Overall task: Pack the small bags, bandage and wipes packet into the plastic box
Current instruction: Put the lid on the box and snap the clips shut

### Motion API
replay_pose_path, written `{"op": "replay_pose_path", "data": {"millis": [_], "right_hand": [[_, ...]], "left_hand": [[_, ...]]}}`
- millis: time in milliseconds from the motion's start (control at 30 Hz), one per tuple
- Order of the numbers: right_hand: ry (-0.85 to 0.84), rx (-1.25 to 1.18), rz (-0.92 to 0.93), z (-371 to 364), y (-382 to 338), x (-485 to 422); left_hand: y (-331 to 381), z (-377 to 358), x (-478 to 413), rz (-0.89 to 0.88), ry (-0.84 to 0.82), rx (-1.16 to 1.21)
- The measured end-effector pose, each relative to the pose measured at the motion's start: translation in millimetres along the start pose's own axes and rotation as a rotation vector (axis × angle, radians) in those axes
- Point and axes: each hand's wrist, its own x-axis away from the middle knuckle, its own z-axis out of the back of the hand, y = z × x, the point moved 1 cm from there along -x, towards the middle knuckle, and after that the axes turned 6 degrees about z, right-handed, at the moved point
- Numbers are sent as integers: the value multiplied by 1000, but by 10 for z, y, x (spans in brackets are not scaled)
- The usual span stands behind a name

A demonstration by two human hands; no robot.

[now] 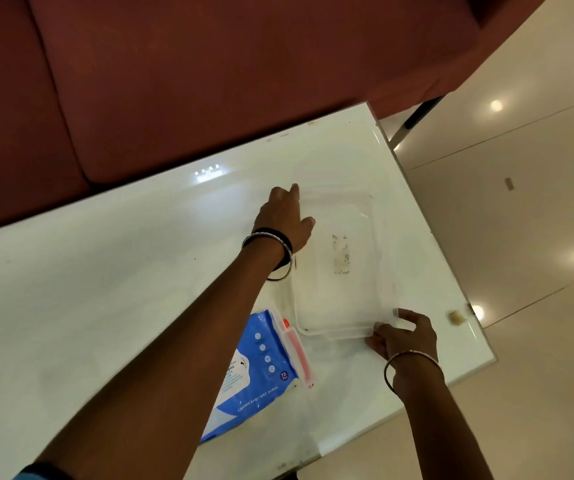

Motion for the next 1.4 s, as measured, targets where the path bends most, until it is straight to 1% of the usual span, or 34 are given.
{"op": "replay_pose_path", "data": {"millis": [100,200,267,367,433,500,600,667,700,733,900,1033,1100,1167,1267,1300,1400], "right_hand": [[-8,-41,187,68,-44,100],[60,11,476,98,-126,221],[109,16,658,81,-197,323],[81,-59,793,44,-298,455],[-16,-146,828,19,-339,538],[-155,-293,812,28,-325,614],[-336,-445,668,73,-245,730],[-478,-573,562,68,-178,849],[-527,-615,519,54,-145,920],[-540,-626,485,37,-97,997],[-467,-507,367,-25,135,1220],[-458,-314,392,-55,304,1274],[-469,-214,422,-66,363,1313],[-458,-56,504,-71,384,1354],[-410,174,679,-114,386,1421],[-385,217,720,-138,391,1445],[-303,285,784,-199,412,1476]], "left_hand": [[-26,151,143,34,134,146],[-54,349,412,35,282,380],[-115,488,621,30,303,623],[-259,686,977,119,263,1002],[-420,797,1188,204,190,1230],[-628,862,1342,250,104,1424],[-918,895,1569,232,41,1612],[-1077,870,1746,201,31,1671],[-1155,836,1831,175,23,1680],[-1248,796,1927,150,24,1680],[-1647,500,2356,92,72,1731],[-1813,231,2643,103,147,1802],[-1855,121,2759,103,196,1763],[-1878,33,2850,143,312,1593],[-1864,-46,2906,229,500,1137],[-1868,-68,2914,254,532,1028],[-1905,-98,2894,305,589,821]]}}
